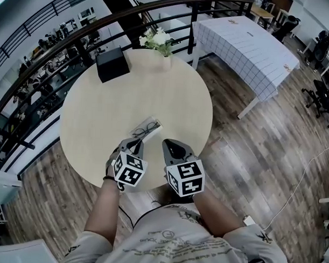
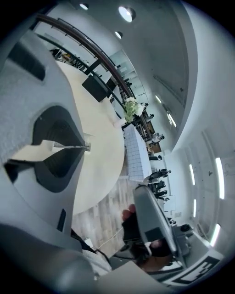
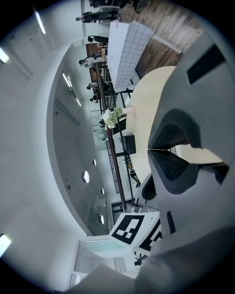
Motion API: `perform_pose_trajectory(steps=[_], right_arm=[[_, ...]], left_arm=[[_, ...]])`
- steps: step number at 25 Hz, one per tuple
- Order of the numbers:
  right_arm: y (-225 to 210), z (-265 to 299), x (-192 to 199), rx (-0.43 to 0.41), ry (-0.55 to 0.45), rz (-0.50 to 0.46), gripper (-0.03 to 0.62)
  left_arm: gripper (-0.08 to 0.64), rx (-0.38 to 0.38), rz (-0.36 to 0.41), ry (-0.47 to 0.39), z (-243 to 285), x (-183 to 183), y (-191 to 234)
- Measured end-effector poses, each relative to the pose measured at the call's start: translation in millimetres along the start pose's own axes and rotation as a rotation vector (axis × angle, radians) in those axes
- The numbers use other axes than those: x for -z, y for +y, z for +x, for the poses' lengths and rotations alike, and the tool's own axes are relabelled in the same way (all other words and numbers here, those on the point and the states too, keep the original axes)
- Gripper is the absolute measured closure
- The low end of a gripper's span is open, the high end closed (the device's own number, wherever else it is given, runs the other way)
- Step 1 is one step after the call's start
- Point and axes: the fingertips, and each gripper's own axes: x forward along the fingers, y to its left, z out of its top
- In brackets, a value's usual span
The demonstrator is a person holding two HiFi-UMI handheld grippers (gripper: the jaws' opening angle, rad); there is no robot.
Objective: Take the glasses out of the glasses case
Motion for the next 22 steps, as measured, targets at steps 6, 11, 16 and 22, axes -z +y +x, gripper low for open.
perform_pose_trajectory(steps=[6, 11, 16, 22], right_arm=[[-18.5, 10.0, 11.7, -0.009, 0.024, 0.036, 0.577], [-36.3, 19.8, 22.8, -0.015, 0.068, 0.046, 0.577], [-61.8, 24.1, 33.6, 0.012, 0.099, 0.074, 0.577], [-90.9, 28.5, 38.4, 0.044, 0.12, 0.108, 0.577]], left_arm=[[0.549, 0.012, 0.19, 0.14, 46.5, 27.5, 5.5], [0.549, 0.025, 0.25, 0.17, 77.9, 31.3, 4.5], [0.548, 0.037, 0.276, 0.227, 111.4, 36.7, 7.8], [0.548, 0.066, 0.318, 0.306, 140.7, 50.5, 6.8]])
